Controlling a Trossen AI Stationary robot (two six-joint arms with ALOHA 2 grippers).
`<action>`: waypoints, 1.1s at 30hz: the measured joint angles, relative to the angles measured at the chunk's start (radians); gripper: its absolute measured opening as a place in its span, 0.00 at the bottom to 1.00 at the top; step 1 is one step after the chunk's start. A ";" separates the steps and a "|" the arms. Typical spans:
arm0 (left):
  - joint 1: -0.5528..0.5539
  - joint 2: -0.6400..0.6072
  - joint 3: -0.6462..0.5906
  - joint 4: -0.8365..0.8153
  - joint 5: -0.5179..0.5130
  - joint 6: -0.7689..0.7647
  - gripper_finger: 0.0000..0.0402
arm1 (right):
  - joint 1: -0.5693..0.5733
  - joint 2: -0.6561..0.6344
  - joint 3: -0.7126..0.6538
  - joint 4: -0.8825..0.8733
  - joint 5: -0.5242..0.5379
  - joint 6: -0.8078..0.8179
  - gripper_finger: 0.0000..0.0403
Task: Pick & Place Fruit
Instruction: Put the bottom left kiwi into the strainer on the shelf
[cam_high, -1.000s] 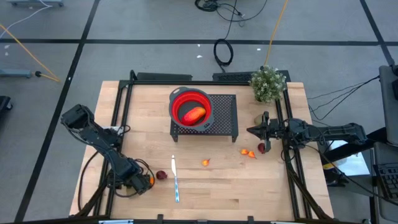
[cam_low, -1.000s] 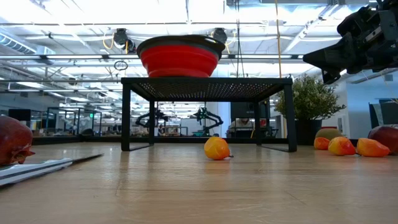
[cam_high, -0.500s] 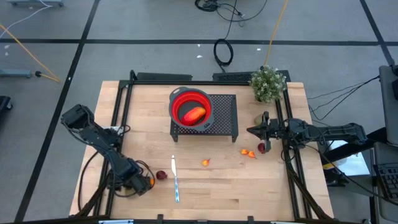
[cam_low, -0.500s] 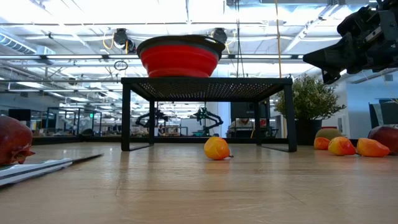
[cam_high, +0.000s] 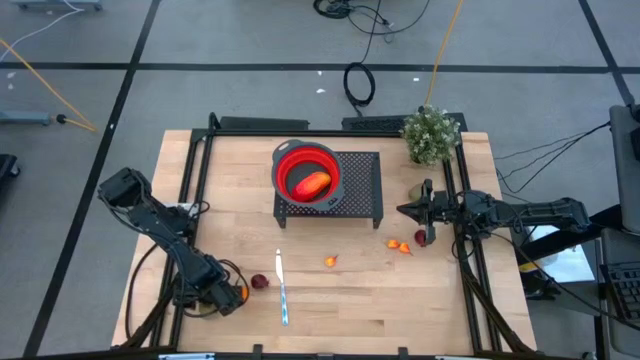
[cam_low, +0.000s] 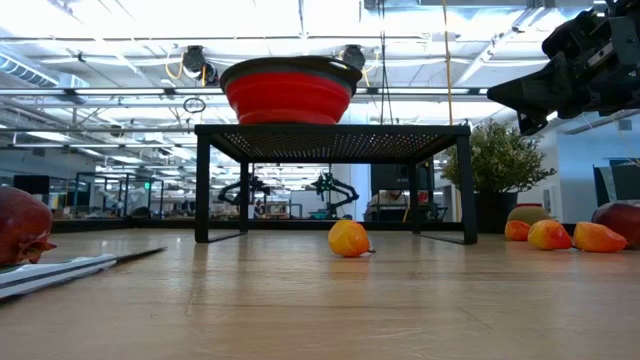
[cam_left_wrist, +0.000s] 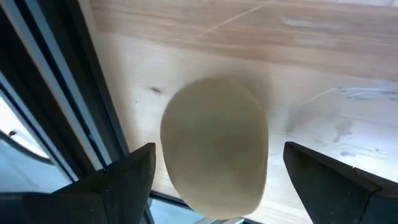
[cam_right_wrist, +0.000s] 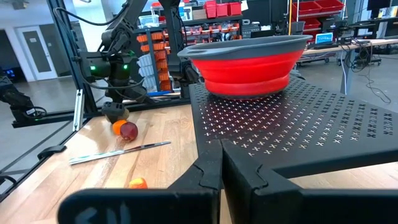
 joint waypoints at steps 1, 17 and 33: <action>0.000 0.000 0.000 0.000 -0.006 0.000 0.87 | 0.000 0.000 0.000 0.000 0.000 0.000 0.00; 0.000 0.000 0.000 0.025 -0.013 0.012 0.87 | 0.000 0.000 0.000 0.000 0.000 0.000 0.00; -0.009 0.103 0.005 0.170 0.025 0.017 0.76 | 0.000 0.000 0.000 0.009 0.000 0.000 0.00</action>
